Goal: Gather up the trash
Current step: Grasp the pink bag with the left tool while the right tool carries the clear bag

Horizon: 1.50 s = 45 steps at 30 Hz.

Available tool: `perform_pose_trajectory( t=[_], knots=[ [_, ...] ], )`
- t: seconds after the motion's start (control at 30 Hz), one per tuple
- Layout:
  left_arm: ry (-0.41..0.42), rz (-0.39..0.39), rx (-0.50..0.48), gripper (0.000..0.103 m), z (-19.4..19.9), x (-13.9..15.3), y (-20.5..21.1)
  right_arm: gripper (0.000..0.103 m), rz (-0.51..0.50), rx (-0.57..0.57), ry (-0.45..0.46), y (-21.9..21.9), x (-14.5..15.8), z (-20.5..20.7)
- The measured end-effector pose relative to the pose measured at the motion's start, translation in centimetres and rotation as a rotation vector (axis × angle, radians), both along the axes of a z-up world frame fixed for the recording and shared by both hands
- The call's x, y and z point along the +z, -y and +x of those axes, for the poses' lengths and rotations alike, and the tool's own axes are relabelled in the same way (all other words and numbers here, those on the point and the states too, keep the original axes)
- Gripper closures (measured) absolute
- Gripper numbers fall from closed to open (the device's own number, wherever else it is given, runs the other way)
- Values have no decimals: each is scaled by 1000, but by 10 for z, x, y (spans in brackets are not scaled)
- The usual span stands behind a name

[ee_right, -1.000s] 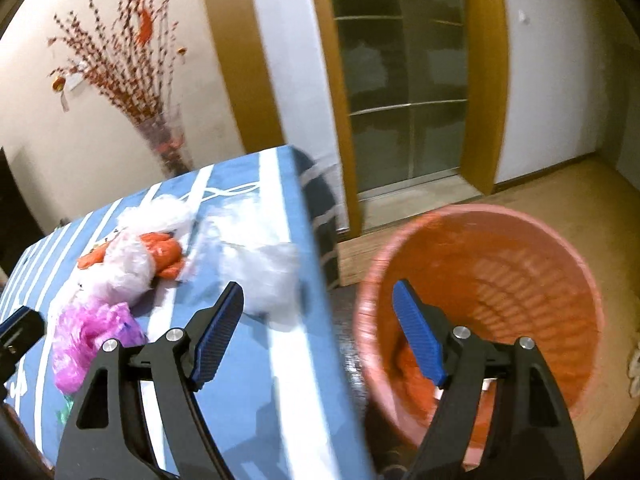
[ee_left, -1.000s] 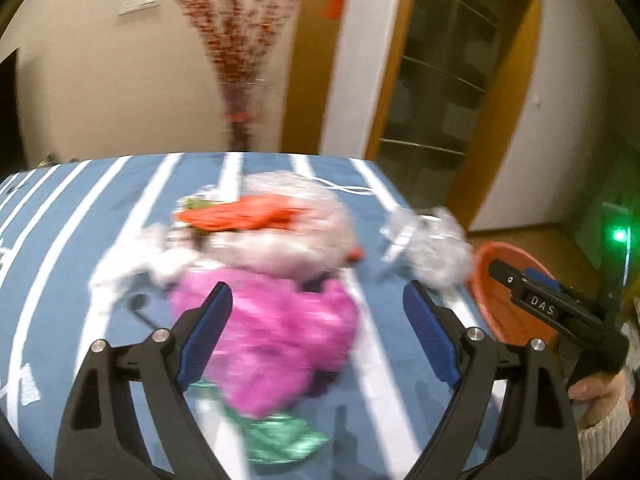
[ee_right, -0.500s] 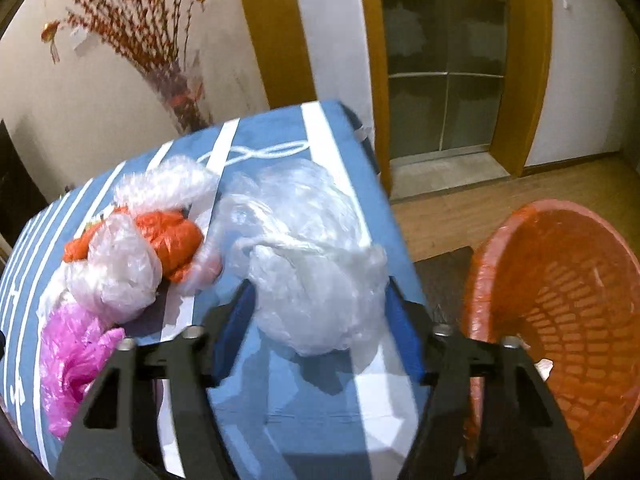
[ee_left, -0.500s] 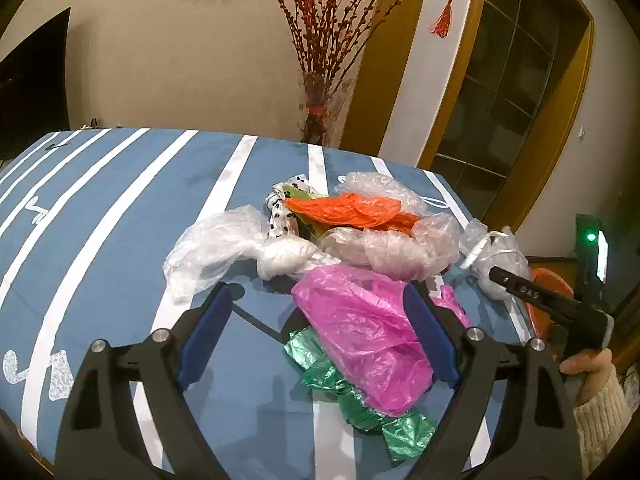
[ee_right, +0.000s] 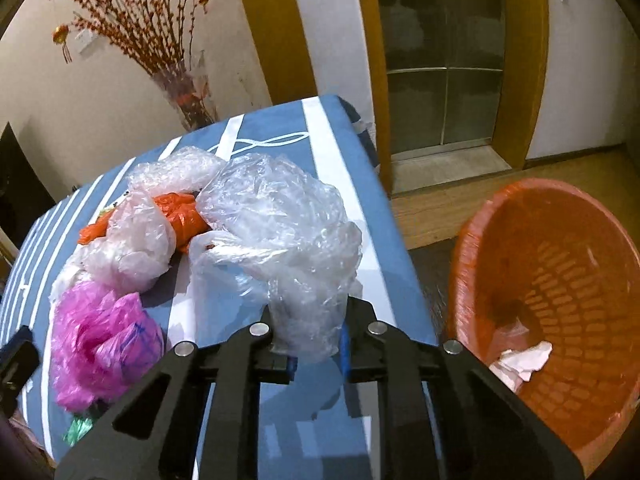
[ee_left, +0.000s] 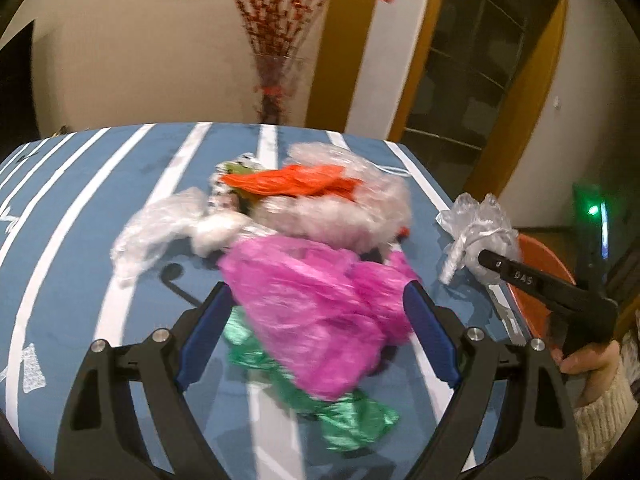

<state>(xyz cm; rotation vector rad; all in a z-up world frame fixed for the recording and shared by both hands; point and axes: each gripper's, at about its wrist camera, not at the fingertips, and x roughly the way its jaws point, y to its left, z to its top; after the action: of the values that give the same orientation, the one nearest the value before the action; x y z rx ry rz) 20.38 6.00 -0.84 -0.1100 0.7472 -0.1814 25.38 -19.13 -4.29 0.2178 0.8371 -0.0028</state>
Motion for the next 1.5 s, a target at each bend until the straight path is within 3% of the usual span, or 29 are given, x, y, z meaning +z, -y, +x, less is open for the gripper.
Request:
perform_pose_trajectory(
  t=[0.3, 0.5, 0.57, 0.67, 1.17, 1.5],
  knots=[
    [-33, 110, -37, 19, 7, -14, 47, 89, 24, -27, 21, 19, 11, -37],
    [-98, 133, -25, 44, 17, -29, 54, 88, 25, -28, 25, 25, 13, -52],
    [-92, 113, -38, 63, 14, -28, 54, 88, 28, -28, 29, 26, 15, -56],
    [-69, 102, -45, 68, 9, -20, 55, 88, 34, -29, 40, 28, 18, -62],
    [37, 46, -80, 75, -12, 25, 60, 88, 50, -44, 118, 42, 47, -93],
    [70, 9, -157, 75, -23, 47, 92, 88, 49, -88, 160, 63, 60, -111]
  ],
)
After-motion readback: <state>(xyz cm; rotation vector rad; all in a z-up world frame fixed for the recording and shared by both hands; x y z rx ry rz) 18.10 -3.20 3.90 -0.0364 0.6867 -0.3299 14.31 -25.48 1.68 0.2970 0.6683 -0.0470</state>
